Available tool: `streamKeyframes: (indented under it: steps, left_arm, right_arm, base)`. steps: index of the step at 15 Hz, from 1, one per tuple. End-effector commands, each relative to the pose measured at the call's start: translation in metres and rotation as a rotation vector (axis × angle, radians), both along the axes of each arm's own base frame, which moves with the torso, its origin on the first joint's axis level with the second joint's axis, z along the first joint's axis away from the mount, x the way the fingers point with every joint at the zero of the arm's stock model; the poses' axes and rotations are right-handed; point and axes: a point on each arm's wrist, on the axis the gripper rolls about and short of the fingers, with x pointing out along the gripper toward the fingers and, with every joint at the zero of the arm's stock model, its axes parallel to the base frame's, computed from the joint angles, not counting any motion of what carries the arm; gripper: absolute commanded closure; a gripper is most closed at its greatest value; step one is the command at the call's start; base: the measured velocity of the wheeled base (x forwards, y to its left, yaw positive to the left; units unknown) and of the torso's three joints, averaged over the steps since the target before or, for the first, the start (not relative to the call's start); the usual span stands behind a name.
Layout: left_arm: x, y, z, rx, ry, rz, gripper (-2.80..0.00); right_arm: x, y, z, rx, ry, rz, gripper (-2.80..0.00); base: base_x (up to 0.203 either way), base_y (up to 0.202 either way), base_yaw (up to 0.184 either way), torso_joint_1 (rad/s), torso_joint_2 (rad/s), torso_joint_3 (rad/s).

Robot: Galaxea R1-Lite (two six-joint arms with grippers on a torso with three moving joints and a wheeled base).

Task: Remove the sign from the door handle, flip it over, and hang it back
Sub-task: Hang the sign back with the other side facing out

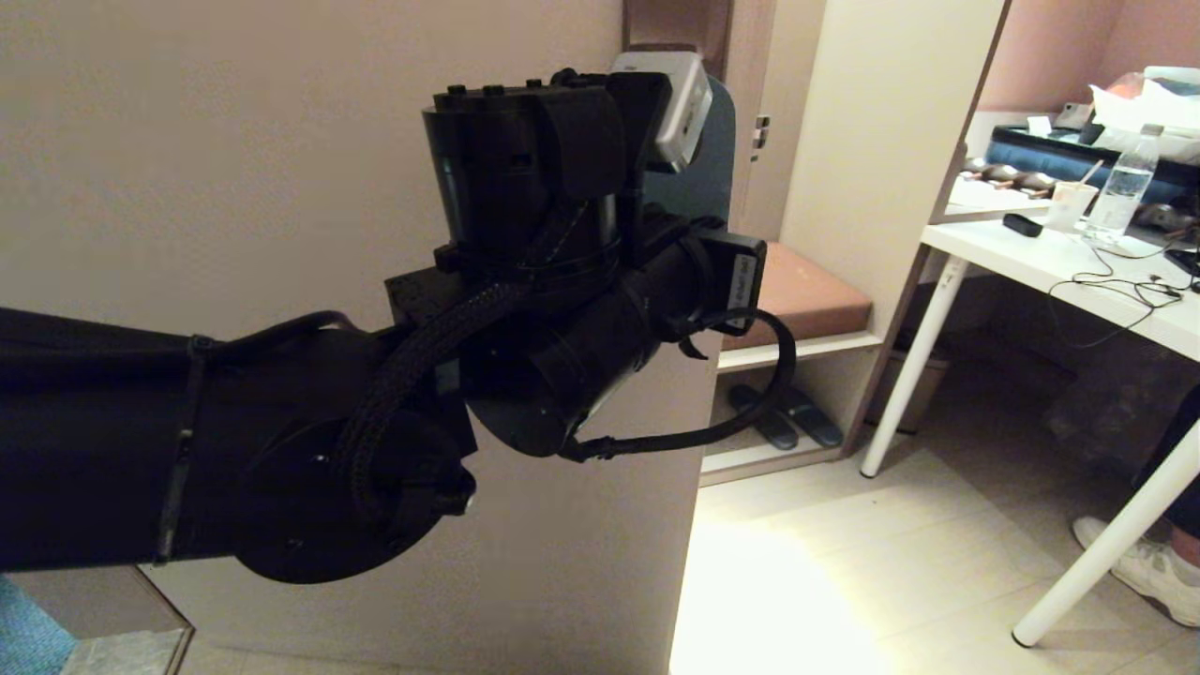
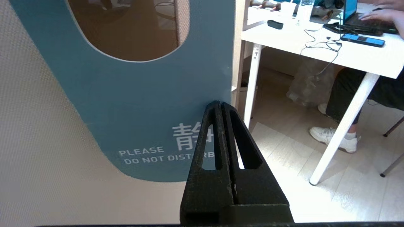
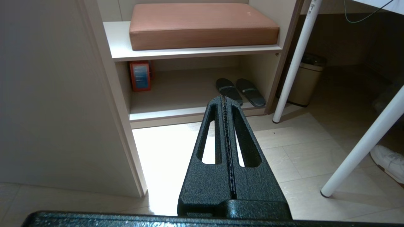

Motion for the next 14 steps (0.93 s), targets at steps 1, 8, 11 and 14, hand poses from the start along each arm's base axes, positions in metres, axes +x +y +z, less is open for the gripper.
streamKeyframes:
  steps: [1, 8, 11, 14]
  left_arm:
    - [0.002, -0.002, 0.002, -0.009, -0.007, 0.005, 0.0]
    - [0.018, 0.01, 0.028, -0.081, -0.062, 0.06, 0.0]
    - [0.019, 0.009, 0.028, -0.081, -0.061, 0.064, 0.0]
    - [0.02, 0.007, 0.026, -0.075, -0.058, 0.062, 0.0]
  right_arm:
    - [0.0, 0.0, 0.0, 0.0, 0.0, 0.0, 0.0]
    - [0.0, 0.0, 0.0, 0.0, 0.0, 0.0, 0.0]
    - [0.0, 0.0, 0.0, 0.0, 0.0, 0.0, 0.0]
    - [0.0, 0.0, 0.0, 0.0, 0.0, -0.001, 0.0]
  base:
    - [0.0, 0.0, 0.0, 0.0, 0.0, 0.0]
    - [0.0, 0.0, 0.0, 0.0, 0.0, 0.0]
    - [0.0, 0.0, 0.0, 0.0, 0.0, 0.0]
    - [0.0, 0.0, 0.0, 0.0, 0.0, 0.0]
